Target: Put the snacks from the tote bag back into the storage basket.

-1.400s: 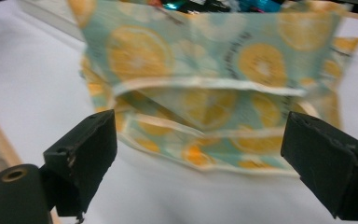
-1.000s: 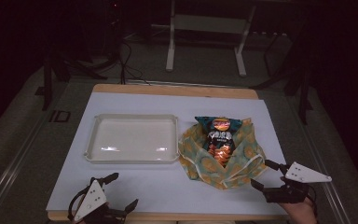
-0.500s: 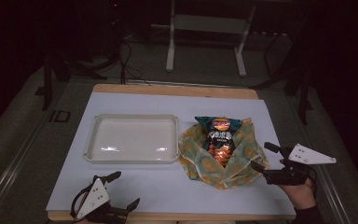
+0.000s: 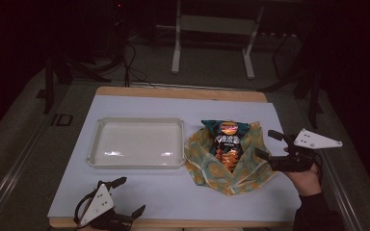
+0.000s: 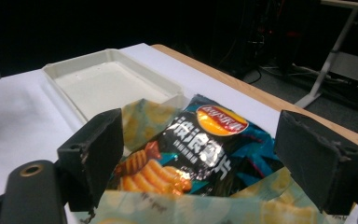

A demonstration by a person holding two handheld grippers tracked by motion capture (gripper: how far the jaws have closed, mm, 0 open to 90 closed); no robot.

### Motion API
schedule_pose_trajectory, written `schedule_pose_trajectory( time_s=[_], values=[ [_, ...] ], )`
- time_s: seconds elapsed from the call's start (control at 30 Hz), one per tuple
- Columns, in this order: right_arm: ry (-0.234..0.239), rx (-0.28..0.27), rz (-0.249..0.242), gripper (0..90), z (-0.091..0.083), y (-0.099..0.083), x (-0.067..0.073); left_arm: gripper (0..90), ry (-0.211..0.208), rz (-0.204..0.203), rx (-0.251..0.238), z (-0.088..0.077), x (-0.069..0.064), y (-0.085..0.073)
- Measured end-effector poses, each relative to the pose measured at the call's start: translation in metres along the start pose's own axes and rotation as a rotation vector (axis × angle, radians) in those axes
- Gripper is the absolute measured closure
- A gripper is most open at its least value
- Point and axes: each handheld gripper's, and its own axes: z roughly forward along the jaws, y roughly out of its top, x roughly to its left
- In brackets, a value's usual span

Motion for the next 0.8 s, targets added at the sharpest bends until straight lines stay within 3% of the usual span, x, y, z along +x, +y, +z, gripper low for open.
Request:
schedule_pose_trajectory(
  time_s=[0.23, 0.8],
  values=[
    [-0.006, 0.004, -0.021, 22.5, 0.011, 0.008, -0.011, 0.1, -0.001, -0.002, -0.001, 0.001, 0.0, 0.0],
    [0.0, 0.052, -0.007, 38.6, 0.044, 0.019, -0.041, 0.1, -0.009, -0.001, 0.007, 0.003, 0.001, 0.0]
  ],
)
